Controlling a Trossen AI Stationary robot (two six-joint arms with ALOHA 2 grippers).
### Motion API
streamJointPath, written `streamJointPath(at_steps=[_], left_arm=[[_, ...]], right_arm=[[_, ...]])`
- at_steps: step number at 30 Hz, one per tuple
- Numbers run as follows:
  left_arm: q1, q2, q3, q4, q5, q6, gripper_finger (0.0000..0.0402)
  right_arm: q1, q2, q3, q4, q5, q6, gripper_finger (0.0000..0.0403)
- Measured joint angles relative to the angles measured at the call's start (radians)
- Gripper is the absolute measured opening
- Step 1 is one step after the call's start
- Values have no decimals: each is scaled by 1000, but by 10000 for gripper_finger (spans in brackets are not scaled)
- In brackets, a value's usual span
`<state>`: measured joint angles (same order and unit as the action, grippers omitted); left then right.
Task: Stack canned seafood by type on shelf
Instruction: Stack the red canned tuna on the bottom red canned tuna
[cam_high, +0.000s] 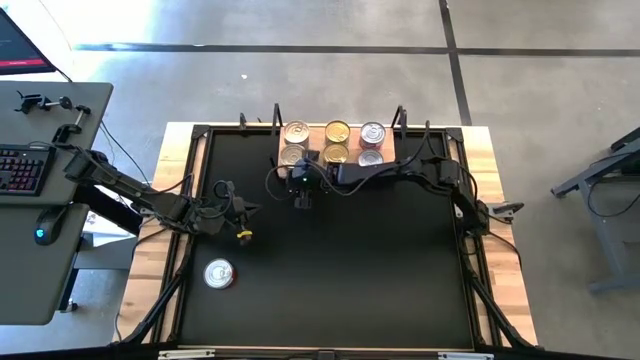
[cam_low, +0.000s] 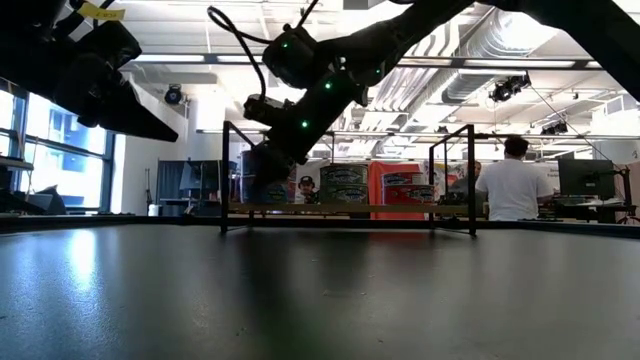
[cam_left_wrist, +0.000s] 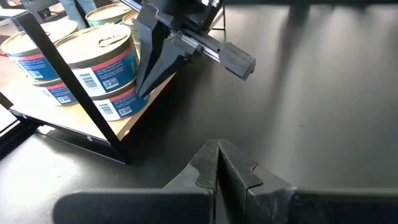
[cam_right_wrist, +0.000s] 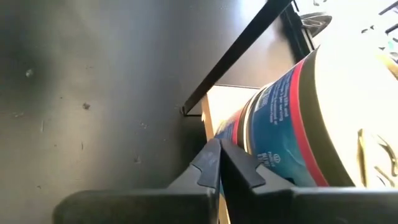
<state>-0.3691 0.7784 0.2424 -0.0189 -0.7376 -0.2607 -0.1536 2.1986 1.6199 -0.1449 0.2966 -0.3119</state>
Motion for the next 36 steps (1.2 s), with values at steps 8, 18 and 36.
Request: streamJointPath(at_steps=[8, 18, 36], left_arm=[[0, 0, 0, -2, 0, -1, 0], [-73, 39, 0, -29, 46, -18, 0], [-172, 433, 488, -628, 445, -256, 0]], right_arm=[[61, 0, 9, 10, 2, 12, 2], [239, -17, -54, -122, -23, 196, 2], [462, -506, -838, 124, 223, 672, 2]])
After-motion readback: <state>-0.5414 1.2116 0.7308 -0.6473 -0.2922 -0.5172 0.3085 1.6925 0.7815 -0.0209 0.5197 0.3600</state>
